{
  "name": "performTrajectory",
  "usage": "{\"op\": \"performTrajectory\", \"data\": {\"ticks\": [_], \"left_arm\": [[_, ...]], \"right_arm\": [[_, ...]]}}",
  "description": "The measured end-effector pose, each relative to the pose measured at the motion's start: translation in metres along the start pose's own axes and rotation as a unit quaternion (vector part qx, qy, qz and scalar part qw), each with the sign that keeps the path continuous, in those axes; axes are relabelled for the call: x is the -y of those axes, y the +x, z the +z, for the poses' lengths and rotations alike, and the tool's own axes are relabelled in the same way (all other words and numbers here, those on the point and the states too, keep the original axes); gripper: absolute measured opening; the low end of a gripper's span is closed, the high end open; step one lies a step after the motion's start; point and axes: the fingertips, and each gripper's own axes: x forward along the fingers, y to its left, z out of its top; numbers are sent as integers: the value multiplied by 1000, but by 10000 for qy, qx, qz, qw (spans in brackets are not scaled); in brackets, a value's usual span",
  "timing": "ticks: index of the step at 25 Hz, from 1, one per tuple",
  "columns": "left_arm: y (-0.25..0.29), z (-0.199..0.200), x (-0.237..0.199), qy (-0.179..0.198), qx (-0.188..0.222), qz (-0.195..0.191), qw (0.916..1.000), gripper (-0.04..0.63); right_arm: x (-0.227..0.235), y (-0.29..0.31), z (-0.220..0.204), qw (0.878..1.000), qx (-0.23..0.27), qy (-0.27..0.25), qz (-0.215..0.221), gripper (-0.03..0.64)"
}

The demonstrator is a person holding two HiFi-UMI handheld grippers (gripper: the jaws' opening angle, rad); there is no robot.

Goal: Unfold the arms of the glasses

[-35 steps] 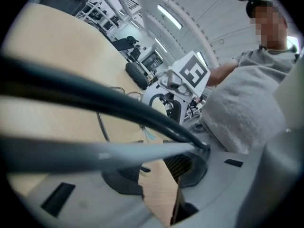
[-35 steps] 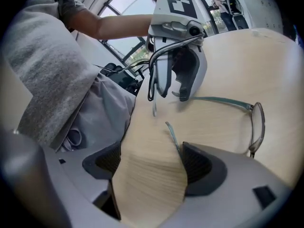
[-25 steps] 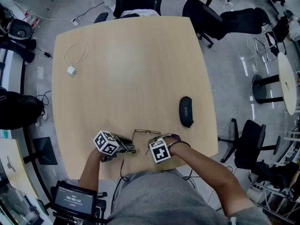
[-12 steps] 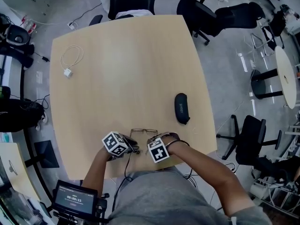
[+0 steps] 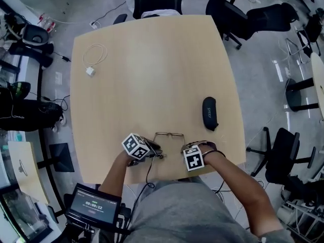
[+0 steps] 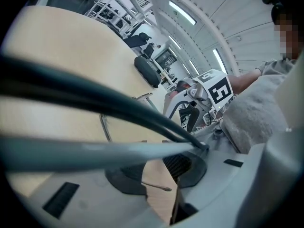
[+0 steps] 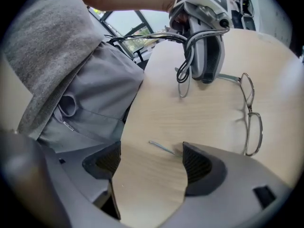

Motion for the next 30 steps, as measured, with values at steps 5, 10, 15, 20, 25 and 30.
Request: {"op": "performTrajectory", "data": {"ticks": [5,10,15,20,25,30], "left_arm": [[-1,-12,-1,230,-5,232,9995,100],[-12,1,16,677,318,647,9951,101],[-32,17,64,989,671,926,9885,101],[-74,51,121,1489,1627,1522,9634,100],[-127,64,186,1870,2683,2377,9146,43],[-183,69,265,2004,3922,3077,8434,6]], "right_arm": [[5,8,10,9986,320,271,-314,410],[4,-4,13,9936,673,414,-810,410],[-1,-59,19,9676,1745,832,-1624,409],[-12,-158,36,8967,3383,1433,-2467,8],[-54,-247,61,7948,5175,1579,-2749,8],[-108,-315,63,7309,5955,1111,-3142,8]]}}
